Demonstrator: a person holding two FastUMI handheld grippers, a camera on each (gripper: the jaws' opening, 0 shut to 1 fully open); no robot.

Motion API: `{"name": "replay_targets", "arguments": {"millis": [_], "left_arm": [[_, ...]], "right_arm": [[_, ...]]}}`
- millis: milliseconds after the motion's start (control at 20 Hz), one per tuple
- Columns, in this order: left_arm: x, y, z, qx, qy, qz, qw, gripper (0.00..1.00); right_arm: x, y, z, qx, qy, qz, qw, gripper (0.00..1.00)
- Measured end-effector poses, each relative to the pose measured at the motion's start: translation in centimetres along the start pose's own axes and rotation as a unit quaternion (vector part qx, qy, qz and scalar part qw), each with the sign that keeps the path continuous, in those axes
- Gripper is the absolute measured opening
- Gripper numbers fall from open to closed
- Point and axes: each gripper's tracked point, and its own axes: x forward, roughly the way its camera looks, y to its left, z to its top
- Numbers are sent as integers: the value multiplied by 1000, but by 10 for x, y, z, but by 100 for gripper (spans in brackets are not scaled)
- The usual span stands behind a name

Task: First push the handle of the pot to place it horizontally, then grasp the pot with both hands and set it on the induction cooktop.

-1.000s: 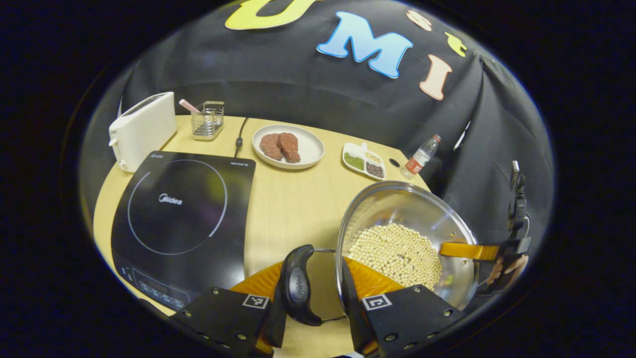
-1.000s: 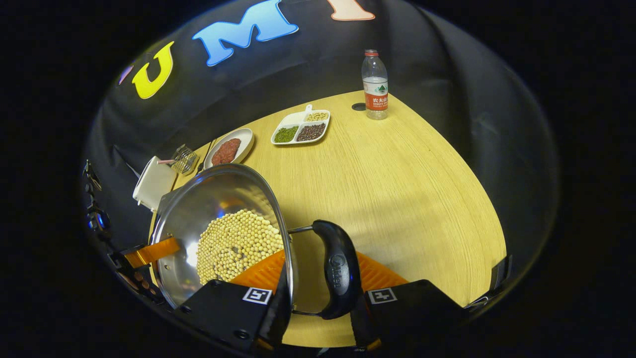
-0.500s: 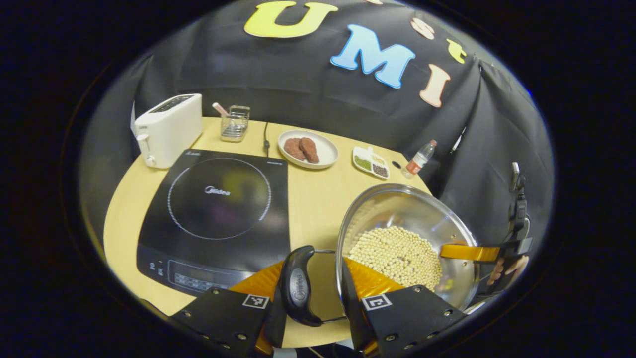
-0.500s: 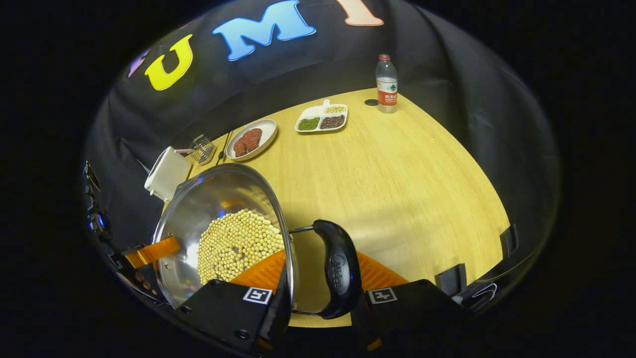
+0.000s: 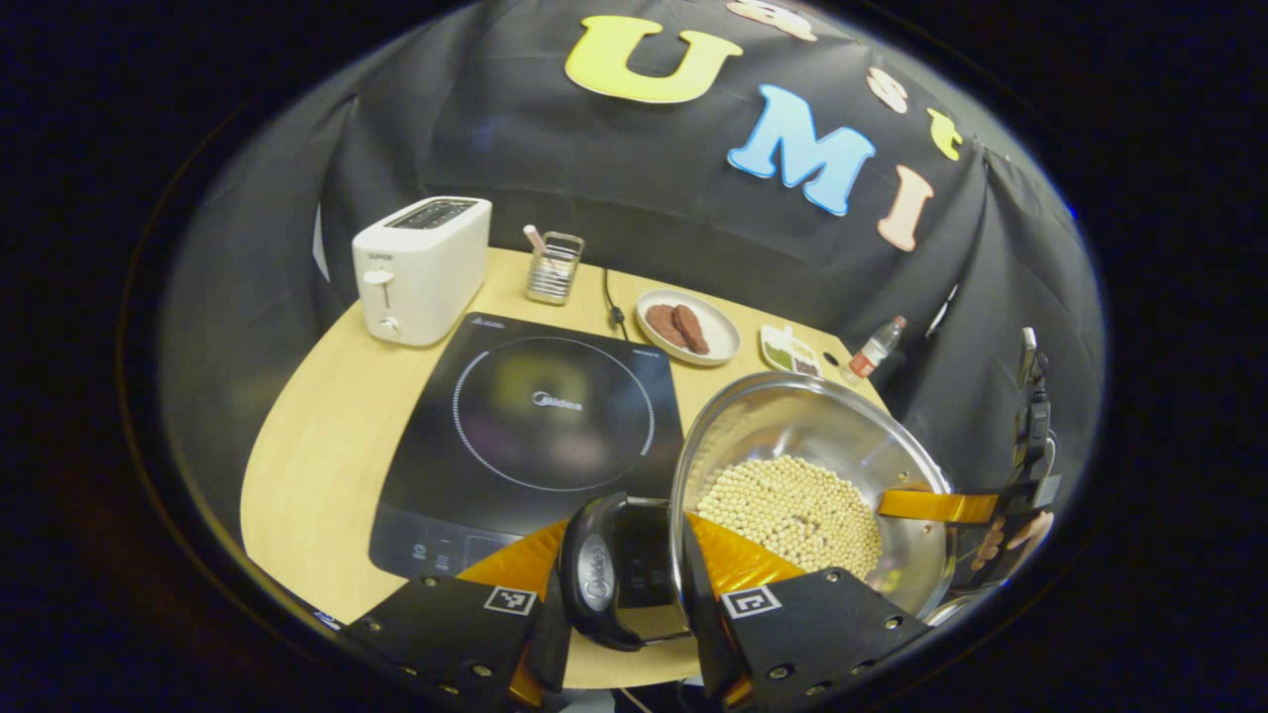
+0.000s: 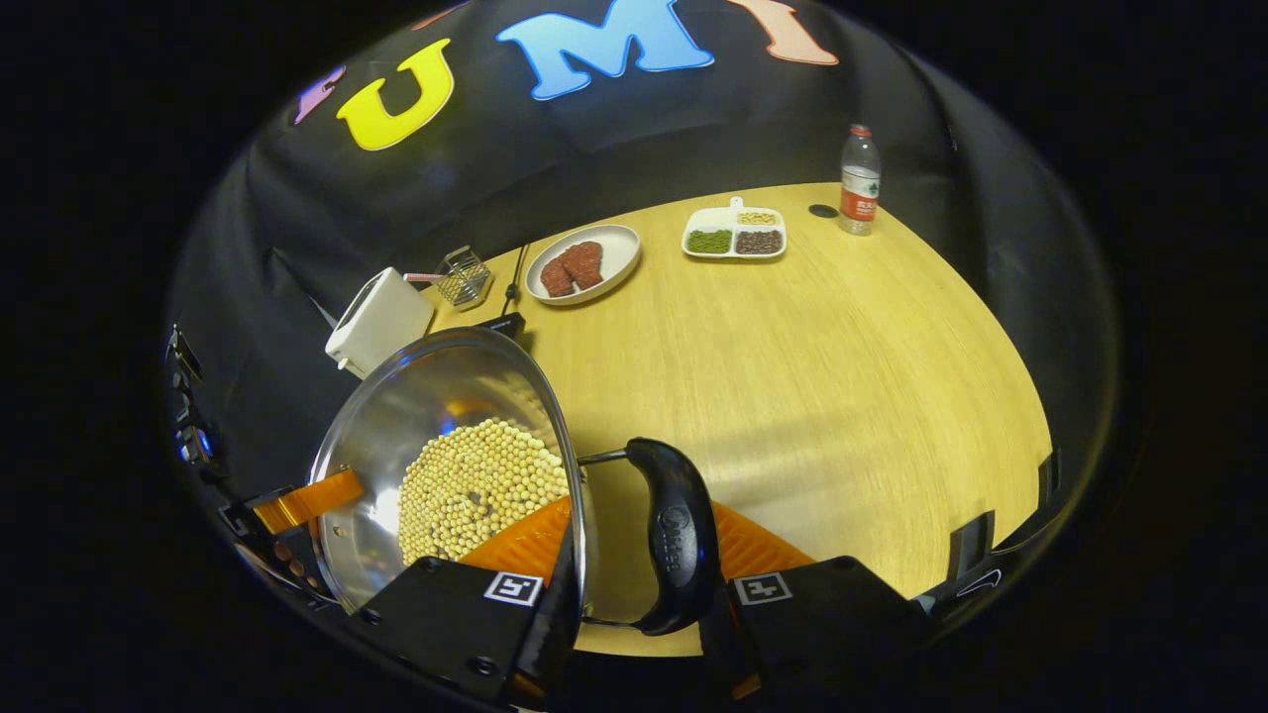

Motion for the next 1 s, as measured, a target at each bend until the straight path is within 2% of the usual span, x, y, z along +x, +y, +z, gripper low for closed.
{"name": "replay_targets", "arguments": {"millis": [150,200,250,350,500,550,600,650,750,800,850,950,1000], "left_arm": [[-1,30,13,-6,-9,10,1000,49],[-1,40,17,-7,-11,13,1000,52],[0,50,22,-9,-12,15,1000,52],[2,70,31,-14,-16,20,1000,52],[12,97,48,-13,-20,23,999,52],[16,105,54,-10,-22,23,999,55],[21,112,60,-7,-23,24,999,55],[27,120,67,-3,-25,25,999,55],[36,136,79,2,-28,30,999,51],[43,142,85,7,-30,32,999,49],[50,149,89,13,-32,31,999,51],[64,160,96,14,-36,29,999,55],[73,164,100,13,-38,27,999,53]], "right_arm": [[14,29,9,-9,3,9,1000,52],[18,38,11,-11,6,12,1000,55],[24,48,15,-12,7,15,1000,52],[34,64,20,-12,11,18,1000,55],[52,89,33,-14,6,21,1000,52],[59,97,37,-12,6,23,1000,55],[67,104,40,-9,6,25,1000,52],[75,111,43,-6,6,28,1000,55],[92,119,46,5,12,29,999,55],[99,122,47,9,12,31,999,52],[110,127,50,10,9,31,999,55],[125,132,57,11,7,31,999,55],[132,136,60,11,6,31,999,51]]}}
